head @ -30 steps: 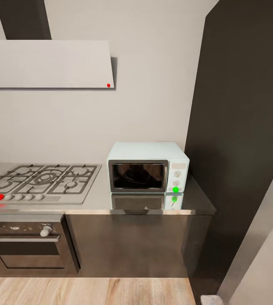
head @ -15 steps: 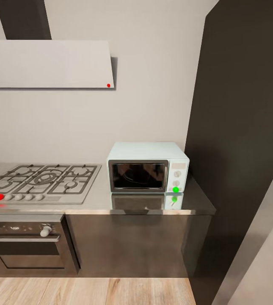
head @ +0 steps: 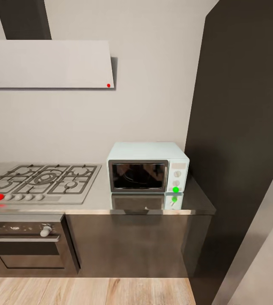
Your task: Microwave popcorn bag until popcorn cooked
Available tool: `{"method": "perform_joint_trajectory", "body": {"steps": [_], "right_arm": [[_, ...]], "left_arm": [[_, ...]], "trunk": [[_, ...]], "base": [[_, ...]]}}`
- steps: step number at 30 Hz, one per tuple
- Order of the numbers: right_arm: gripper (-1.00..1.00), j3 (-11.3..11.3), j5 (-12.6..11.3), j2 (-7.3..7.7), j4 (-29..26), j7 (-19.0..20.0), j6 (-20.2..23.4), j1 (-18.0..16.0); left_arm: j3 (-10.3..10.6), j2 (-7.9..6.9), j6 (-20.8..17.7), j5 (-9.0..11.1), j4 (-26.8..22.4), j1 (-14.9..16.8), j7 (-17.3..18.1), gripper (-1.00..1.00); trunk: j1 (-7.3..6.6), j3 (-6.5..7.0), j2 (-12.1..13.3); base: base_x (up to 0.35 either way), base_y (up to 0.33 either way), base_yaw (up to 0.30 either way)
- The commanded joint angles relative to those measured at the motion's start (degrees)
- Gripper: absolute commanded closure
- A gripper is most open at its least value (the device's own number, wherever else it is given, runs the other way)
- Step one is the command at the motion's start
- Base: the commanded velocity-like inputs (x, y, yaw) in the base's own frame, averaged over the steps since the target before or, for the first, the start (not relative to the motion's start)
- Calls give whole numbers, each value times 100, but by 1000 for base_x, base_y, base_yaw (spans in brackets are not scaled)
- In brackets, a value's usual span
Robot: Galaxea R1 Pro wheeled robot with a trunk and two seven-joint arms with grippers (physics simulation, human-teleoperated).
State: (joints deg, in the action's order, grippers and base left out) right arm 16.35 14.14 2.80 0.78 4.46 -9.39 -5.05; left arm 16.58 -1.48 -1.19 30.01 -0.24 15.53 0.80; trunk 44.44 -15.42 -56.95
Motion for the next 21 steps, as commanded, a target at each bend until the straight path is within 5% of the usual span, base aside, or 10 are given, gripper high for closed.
{"method": "perform_joint_trajectory", "body": {"steps": [1, 2, 16, 18, 21], "right_arm": [[100, 25, 75, 52, -46, 15, -4, -5], [100, 3, 120, 253, -288, 40, 7, -5], [100, -44, 134, 331, -183, 12, -2, -5], [100, -31, 421, 310, -174, 14, 0, -5], [100, 9, 548, 96, -166, 12, 2, -5]], "left_arm": [[46, 4, -12, 53, -5, 2, 8, -100], [50, 4, -12, 58, -7, 2, 8, -100], [36, 10, -12, 76, -3, 2, 8, -100], [37, 7, -12, 74, -6, 2, 8, -100], [39, 3, -12, 67, -6, 2, 8, -100]], "trunk": [[0, -7, -4], [0, -7, -4], [0, -7, -4], [0, -7, -4], [0, -7, -4]], "base": [[0, 0, 0], [0, 0, 0], [0, 0, 0], [0, 0, 0], [0, 0, 0]]}}
